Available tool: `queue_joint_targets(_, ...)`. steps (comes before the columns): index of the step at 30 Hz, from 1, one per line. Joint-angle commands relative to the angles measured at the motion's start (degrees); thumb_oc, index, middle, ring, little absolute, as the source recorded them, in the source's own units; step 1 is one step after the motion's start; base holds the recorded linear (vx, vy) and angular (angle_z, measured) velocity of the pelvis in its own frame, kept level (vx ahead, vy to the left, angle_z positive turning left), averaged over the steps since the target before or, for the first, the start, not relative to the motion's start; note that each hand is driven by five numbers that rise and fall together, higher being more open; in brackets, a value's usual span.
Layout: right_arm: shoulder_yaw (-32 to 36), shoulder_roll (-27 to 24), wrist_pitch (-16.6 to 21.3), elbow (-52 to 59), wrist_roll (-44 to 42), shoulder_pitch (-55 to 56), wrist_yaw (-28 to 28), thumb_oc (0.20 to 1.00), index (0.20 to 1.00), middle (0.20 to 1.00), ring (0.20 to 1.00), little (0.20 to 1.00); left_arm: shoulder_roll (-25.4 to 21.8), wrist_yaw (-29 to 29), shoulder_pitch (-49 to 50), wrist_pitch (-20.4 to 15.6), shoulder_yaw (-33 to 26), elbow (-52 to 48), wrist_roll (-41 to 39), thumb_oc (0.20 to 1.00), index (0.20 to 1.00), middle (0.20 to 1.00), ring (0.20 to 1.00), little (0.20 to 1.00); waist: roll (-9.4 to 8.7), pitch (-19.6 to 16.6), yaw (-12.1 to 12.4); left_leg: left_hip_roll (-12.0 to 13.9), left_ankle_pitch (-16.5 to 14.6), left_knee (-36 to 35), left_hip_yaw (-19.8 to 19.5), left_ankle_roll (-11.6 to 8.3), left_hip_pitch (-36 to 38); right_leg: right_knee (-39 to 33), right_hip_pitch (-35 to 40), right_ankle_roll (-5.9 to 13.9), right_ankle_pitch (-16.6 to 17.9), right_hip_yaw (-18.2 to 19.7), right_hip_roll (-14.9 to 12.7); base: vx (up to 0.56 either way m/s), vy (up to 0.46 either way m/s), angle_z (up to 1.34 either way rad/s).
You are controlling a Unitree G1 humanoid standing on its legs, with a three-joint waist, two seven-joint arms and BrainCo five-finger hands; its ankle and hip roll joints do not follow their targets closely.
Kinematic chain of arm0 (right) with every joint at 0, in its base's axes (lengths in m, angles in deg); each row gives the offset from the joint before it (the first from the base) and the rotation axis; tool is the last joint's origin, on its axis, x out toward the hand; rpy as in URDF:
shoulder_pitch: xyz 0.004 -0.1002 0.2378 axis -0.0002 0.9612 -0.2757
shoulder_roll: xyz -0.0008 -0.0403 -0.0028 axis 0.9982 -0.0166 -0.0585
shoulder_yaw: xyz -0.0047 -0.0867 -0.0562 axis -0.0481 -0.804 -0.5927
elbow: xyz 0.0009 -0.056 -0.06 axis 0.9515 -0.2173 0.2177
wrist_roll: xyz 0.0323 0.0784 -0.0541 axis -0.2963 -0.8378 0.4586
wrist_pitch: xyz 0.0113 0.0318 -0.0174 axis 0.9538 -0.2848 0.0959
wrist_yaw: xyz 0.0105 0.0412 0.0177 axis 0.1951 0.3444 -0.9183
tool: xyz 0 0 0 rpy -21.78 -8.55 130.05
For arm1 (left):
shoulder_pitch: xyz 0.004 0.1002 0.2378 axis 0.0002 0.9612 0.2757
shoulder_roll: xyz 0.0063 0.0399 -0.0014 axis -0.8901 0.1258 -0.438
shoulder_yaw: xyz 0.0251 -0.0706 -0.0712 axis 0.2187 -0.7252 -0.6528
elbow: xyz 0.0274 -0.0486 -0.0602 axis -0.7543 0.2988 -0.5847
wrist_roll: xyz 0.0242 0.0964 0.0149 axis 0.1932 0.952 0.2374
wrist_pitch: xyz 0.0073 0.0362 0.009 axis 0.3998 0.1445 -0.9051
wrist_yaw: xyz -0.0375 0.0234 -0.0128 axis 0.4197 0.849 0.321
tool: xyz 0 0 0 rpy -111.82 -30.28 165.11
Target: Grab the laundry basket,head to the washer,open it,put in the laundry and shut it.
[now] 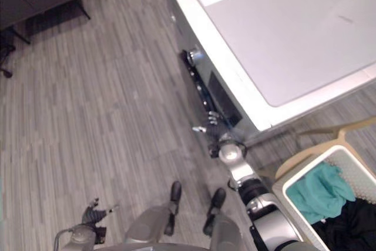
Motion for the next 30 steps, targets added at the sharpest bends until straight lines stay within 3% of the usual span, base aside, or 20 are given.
queue_joint_targets(1,0.48,0.49,3.38,4.05,2.35,-3.16,4.32,1.0,1.0,1.0,1.0,1.0,-0.88,-2.53,-2.38,-1.26,1.15,0.24,-1.69,1.0,1.0,1.0,1.0,1.0,-2.33,1.98,1.02,-3.71,-0.43,0.38,-0.38,1.41,-1.89,-4.06,1.72,4.02,-0.35,3.22,-2.77,-0.01,0.032,0.12)
queue_joint_targets(13,0.88,-2.74,2.99,17.76,15.06,8.33,6.66,1.0,1.0,1.0,1.0,1.0,-0.17,-3.88,-2.9,0.18,0.64,-0.38,2.19,1.0,1.0,1.0,1.0,1.0,-4.91,2.7,-1.91,-3.92,-2.81,2.42,0.62,2.1,-1.34,-3.23,2.64,4.77,0.19,4.33,-3.5,0.01,0.037,0.04)
queue_joint_targets(19,0.99,-2.41,2.55,17.44,16.09,9.82,6.76,1.0,1.0,1.0,1.0,1.0,-0.13,-3.84,-2.37,0.09,0.31,-1.54,2.44,1.0,1.0,1.0,1.0,1.0,-4.58,2.16,-3.07,-4.36,-2.72,0.83,1.55,2.38,0.68,-3.11,3.07,5.16,0.54,4.85,-3.79,0.0,0.052,-0.13)
queue_joint_targets(26,0.25,-1.46,2.28,15.66,15.34,6.91,7.53,1.0,1.0,1.0,1.0,1.0,-0.31,-4.31,-2.57,-0.26,0.81,-1.59,2.24,1.0,1.0,1.0,1.0,1.0,-3.89,3.52,-2.58,-4.76,-2.46,1.43,1.55,2.59,-0.51,-2.45,1.9,5.14,0.9,4.76,-4.43,-0.01,0.012,0.01)
queue_joint_targets(30,-1.74,0.8,2.04,7.89,9.42,0.25,6.08,1.0,1.0,1.0,1.0,1.0,-1.07,-3.69,-2.81,-0.63,1.43,-1.39,0.68,1.0,1.0,1.0,1.0,1.0,-3.37,5.0,-0.41,-4.92,-2.25,2.98,1.26,2.54,-3.15,-2.38,0.34,5.07,1.56,4.17,-5.04,-0.04,0.001,0.02)
